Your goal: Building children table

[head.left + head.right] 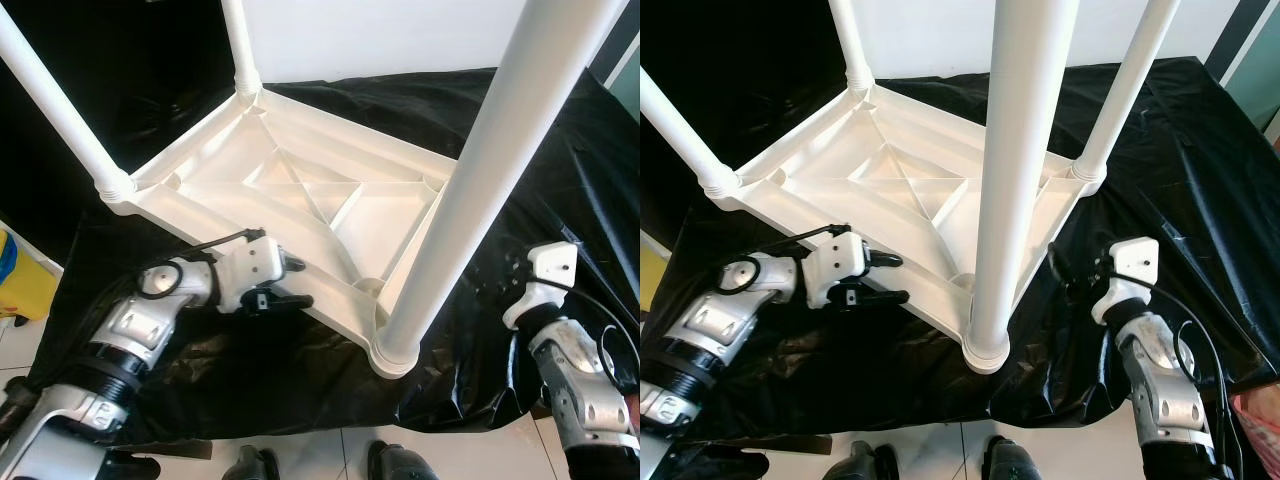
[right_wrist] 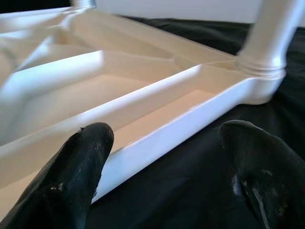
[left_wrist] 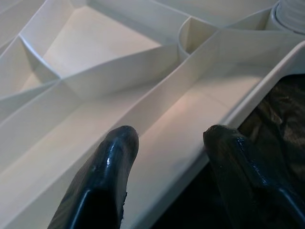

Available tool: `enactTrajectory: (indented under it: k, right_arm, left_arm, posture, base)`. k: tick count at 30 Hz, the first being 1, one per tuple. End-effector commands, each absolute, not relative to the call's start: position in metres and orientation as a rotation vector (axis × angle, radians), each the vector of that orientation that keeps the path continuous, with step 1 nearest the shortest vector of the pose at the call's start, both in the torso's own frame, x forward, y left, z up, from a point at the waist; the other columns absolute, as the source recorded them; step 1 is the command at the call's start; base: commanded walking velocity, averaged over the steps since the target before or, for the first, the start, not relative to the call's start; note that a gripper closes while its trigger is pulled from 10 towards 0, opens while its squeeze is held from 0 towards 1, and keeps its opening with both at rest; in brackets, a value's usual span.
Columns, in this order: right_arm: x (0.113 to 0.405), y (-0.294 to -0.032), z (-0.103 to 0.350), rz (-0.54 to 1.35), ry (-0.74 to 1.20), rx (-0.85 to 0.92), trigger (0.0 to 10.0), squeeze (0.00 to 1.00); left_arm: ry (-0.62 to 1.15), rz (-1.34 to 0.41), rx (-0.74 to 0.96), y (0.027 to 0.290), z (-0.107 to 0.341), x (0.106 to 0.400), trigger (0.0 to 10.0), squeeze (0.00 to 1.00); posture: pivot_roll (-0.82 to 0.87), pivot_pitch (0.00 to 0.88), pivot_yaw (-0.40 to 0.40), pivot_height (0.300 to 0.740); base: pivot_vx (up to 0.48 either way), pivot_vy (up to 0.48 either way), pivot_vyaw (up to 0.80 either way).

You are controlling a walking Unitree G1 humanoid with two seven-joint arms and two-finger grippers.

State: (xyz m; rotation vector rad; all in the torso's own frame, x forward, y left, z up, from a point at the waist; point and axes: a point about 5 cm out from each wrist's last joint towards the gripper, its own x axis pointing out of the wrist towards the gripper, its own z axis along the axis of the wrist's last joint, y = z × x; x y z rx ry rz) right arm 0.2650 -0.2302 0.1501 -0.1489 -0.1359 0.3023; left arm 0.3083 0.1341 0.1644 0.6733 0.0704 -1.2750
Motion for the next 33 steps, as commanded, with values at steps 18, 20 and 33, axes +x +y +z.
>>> enactTrajectory:
  k: [18,20,33]
  right_arm:
    - [0.255,-0.231,0.151,0.366,-0.089,-0.165,10.0,0.0]
    - [0.255,-0.231,0.151,0.366,-0.089,-0.163,10.0,0.0]
    - [0.252,-0.23,0.15,0.347,-0.087,-0.16,10.0,0.0]
  left_arm:
    - [0.171,-1.331,0.791,0.134,0.144,0.307,10.0,0.0]
    - [0.182,-1.331,0.802,0.133,0.142,0.308,10.0,0.0]
    - [0.296,-1.269,0.911,0.135,0.137,0.333,0.0,0.0]
  posture:
    - [-0.14,0.173,0.06,0.74]
    - [-0.14,0.174,0.061,0.74]
    - [-0.14,0.177,0.083,0.74]
  base:
    - [0.0,0.0,0.0]
    - [0.0,0.0,0.0]
    - [0.0,0.0,0.0]
